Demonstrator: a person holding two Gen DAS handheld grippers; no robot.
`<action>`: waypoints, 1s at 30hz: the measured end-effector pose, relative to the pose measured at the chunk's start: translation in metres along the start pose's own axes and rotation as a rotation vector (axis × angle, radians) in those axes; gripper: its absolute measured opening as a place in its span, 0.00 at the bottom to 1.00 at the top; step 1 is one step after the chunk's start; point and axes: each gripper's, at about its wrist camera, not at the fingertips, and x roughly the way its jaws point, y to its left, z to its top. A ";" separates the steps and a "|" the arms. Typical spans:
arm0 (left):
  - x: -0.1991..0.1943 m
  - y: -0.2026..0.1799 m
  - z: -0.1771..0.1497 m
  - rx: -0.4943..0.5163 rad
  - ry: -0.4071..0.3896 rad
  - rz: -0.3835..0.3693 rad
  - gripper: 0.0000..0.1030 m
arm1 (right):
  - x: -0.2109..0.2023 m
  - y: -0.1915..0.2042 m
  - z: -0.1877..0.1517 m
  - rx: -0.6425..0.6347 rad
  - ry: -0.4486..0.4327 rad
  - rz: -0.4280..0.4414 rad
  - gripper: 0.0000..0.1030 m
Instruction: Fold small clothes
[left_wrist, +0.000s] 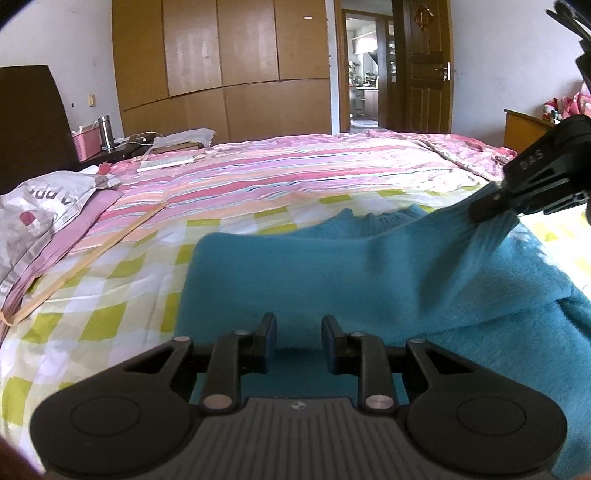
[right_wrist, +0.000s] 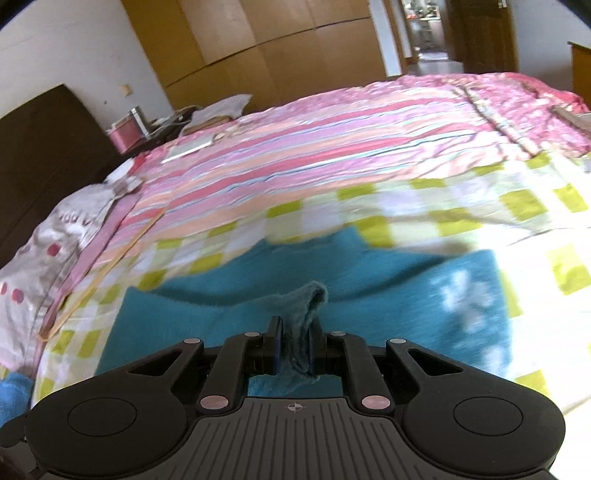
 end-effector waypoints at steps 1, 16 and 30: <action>0.001 -0.002 0.001 0.004 0.000 -0.002 0.32 | -0.003 -0.007 0.001 0.006 -0.004 -0.007 0.12; 0.021 -0.023 -0.004 0.053 0.054 -0.007 0.32 | 0.011 -0.070 -0.021 0.088 0.033 -0.096 0.13; 0.013 -0.015 0.003 0.043 0.031 0.011 0.34 | -0.007 -0.079 -0.020 0.114 -0.060 -0.064 0.11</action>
